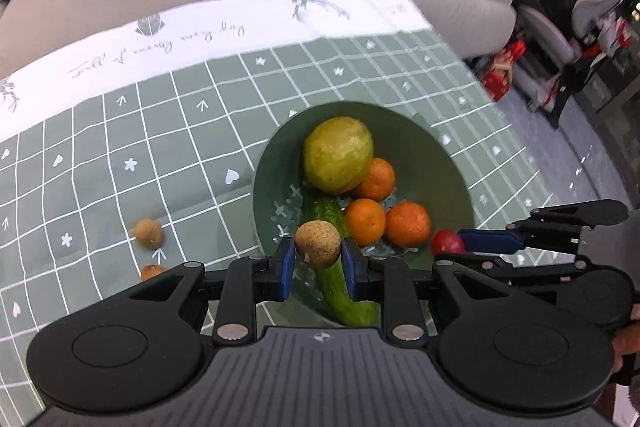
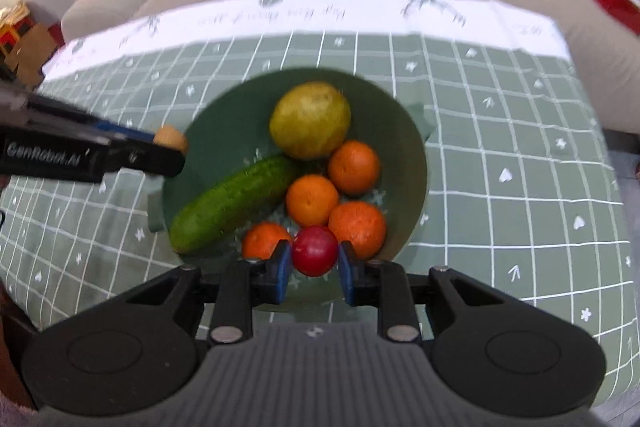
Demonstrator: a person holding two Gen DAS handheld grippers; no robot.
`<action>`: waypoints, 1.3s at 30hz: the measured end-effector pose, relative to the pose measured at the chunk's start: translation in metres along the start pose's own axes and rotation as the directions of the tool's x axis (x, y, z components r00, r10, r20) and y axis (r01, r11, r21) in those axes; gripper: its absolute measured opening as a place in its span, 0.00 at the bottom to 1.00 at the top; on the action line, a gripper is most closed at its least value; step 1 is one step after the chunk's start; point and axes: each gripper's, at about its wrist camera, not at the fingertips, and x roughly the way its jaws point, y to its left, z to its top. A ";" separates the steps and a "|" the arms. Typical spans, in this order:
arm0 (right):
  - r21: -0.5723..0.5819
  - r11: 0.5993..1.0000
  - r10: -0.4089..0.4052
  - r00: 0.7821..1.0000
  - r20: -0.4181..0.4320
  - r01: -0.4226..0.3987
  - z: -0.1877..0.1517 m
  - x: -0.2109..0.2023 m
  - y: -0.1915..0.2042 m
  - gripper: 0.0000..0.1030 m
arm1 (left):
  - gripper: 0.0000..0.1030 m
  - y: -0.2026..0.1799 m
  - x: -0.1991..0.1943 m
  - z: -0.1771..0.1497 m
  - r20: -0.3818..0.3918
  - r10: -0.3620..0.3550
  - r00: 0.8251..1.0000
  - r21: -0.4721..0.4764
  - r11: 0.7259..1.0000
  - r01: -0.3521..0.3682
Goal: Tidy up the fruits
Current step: 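Carry the brown fruit and red fruit over the colander with both tools, then open both tools to release the brown and red fruits into the colander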
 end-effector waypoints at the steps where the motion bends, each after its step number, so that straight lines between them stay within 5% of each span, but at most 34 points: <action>1: -0.008 1.000 0.004 1.000 -0.014 -0.004 0.001 0.003 0.000 0.21 | 0.27 0.000 0.006 0.004 -0.025 0.013 1.000 0.002 1.000 -0.013; 14: -0.068 0.997 0.024 0.993 -0.120 -0.032 0.013 0.042 0.003 0.21 | 0.27 0.006 0.049 0.026 -0.163 0.076 0.984 -0.002 0.997 -0.077; 30: -0.084 0.996 0.021 0.987 -0.158 -0.034 0.018 0.055 0.006 0.22 | 0.33 0.009 0.057 0.032 -0.166 0.035 0.986 -0.004 0.999 -0.037; 35: -0.084 0.996 0.010 0.989 -0.150 -0.022 0.018 0.050 0.007 0.28 | 0.50 0.006 0.050 0.030 -0.149 0.032 0.988 0.002 0.999 -0.033; 39: -0.090 0.996 0.004 0.991 -0.133 -0.016 0.019 0.041 0.009 0.31 | 0.50 0.006 0.039 0.029 -0.130 0.028 0.991 0.000 1.000 -0.028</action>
